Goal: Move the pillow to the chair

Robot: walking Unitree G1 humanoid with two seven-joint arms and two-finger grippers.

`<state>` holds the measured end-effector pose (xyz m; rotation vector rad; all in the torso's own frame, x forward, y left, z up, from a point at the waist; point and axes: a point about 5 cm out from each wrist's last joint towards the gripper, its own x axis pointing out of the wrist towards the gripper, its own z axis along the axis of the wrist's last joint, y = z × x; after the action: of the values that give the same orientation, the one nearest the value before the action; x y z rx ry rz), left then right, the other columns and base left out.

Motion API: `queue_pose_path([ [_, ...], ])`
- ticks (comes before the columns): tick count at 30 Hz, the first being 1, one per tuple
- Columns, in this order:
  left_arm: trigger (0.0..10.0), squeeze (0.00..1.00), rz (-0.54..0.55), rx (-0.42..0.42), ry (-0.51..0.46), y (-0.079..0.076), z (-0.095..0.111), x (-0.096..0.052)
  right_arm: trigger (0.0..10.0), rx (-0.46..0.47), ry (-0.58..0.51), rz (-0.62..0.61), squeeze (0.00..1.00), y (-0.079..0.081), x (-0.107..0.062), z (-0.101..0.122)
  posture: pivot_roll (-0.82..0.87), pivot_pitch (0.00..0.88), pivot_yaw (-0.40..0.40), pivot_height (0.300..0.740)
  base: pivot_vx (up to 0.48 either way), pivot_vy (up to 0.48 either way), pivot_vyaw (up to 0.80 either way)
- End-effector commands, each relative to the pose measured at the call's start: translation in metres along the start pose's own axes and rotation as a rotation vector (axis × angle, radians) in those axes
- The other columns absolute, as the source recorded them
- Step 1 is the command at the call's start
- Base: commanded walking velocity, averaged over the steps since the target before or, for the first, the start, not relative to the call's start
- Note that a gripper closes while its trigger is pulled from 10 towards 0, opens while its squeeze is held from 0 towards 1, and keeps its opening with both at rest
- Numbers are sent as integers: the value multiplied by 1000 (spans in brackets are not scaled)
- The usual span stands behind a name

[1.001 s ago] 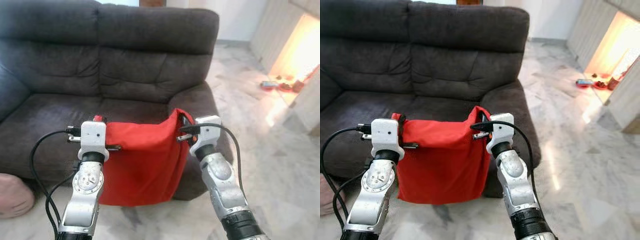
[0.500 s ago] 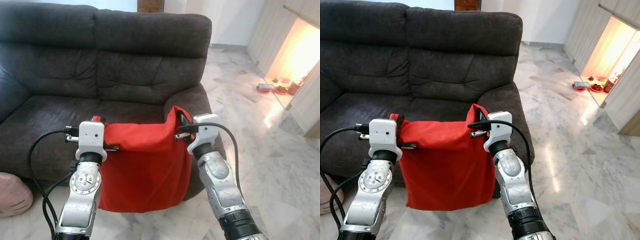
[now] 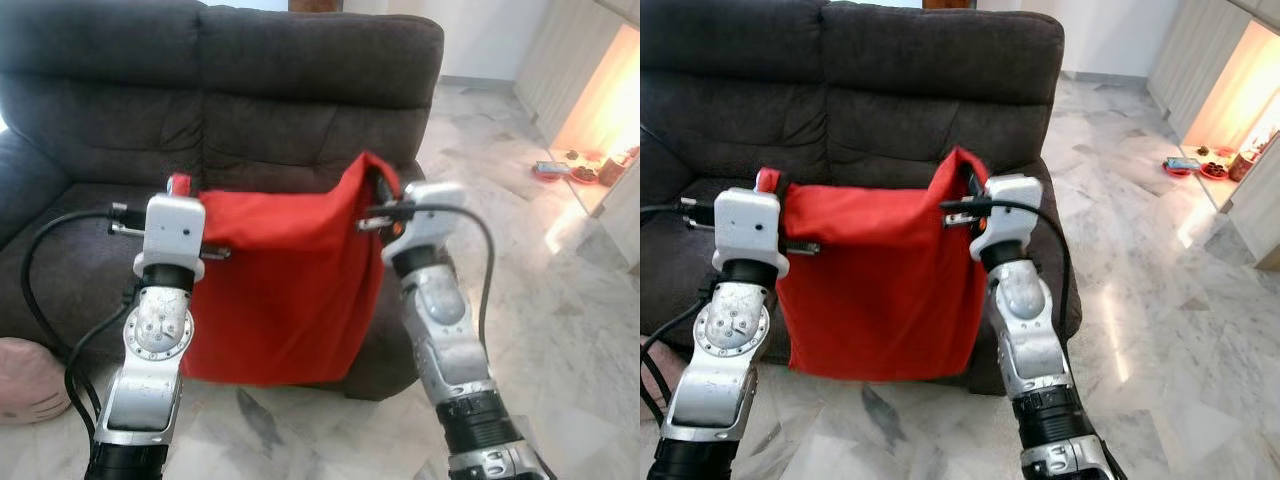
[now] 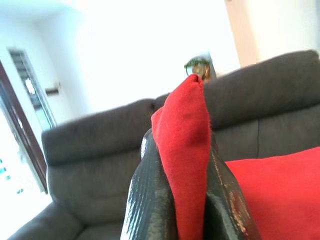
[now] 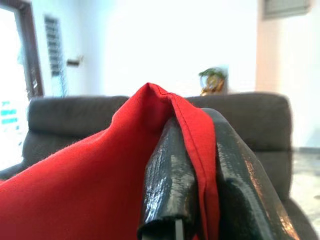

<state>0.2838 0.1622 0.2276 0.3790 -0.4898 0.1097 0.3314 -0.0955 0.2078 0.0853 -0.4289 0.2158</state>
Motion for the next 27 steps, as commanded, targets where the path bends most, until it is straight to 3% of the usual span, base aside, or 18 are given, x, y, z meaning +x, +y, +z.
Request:
queue_pose_path([
  [1, 10000, 0, 2, 11, -98, 2, 22, 6, 10000, -2, -147, -3, 0, 2, 10, 32, 94, 0, -47, 740, 0, 0, 0],
  [11, 10000, 0, 22, 44, -123, 6, 29, 7, 10000, -9, -190, 15, 0, 7, 12, 44, 92, 0, -43, 740, 0, 0, 0],
  [27, 10000, 0, 40, 46, -102, 8, 25, 6, 10000, 7, -187, 35, 0, 11, 11, 45, 93, 0, -49, 740, 46, 0, 0],
])
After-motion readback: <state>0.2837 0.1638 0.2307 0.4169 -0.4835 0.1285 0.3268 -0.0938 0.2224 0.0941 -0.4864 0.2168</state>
